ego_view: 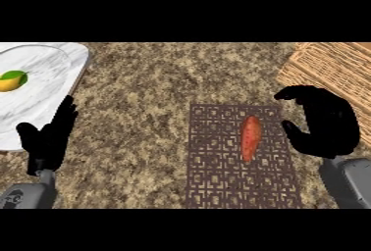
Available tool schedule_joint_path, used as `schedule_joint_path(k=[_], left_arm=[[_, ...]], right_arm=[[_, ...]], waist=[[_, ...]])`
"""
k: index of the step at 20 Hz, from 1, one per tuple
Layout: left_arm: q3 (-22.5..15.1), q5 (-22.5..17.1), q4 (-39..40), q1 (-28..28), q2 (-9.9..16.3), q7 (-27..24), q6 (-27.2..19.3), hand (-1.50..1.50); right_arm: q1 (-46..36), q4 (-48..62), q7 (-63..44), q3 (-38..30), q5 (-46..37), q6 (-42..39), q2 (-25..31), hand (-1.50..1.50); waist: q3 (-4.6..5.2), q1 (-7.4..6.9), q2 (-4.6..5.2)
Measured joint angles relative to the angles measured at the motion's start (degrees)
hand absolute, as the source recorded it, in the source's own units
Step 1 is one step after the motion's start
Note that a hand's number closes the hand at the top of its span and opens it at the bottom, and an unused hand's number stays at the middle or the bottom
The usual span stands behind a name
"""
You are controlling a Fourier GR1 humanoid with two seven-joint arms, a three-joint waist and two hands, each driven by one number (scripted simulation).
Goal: Pick the sweet potato from the placemat and place it in the basket
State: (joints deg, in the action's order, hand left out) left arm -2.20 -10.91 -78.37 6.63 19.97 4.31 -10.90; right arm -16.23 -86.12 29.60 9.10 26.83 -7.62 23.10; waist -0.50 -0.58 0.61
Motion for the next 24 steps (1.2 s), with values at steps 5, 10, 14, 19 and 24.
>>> schedule_joint_path(k=[5, 10, 14, 19, 24], left_arm=[[0.6, -1.4, -0.9, 2.5, 2.4, 3.6, 3.9, 0.0], [1.4, -1.3, -1.4, 2.4, 2.4, 5.0, 5.8, 0.0], [1.7, -1.4, -1.7, 2.7, 2.6, 6.2, 5.8, 0.0], [2.5, -1.7, -1.5, 2.7, 3.1, 6.1, 6.2, 0.0], [2.6, -1.6, -1.2, 3.9, 2.9, 6.7, 6.7, 0.0]], right_arm=[[-1.2, 2.7, 12.5, 3.2, -9.8, 3.3, -6.0, -1.5], [-2.2, -3.9, 1.9, 1.6, -10.2, 5.4, -4.9, -1.5], [-3.7, -8.0, -10.8, -0.2, -9.9, 3.6, 3.5, -1.5], [-5.5, -7.7, -23.3, -4.1, -14.9, 3.0, 16.4, -1.5], [-7.7, -5.2, -33.3, -8.5, -13.3, -3.2, 26.2, -1.5]], waist=[[0.3, -0.04, -0.32], [0.47, 0.57, -0.63], [0.59, 1.18, -0.91], [0.73, 1.73, -0.98], [0.63, 1.26, -0.79]])
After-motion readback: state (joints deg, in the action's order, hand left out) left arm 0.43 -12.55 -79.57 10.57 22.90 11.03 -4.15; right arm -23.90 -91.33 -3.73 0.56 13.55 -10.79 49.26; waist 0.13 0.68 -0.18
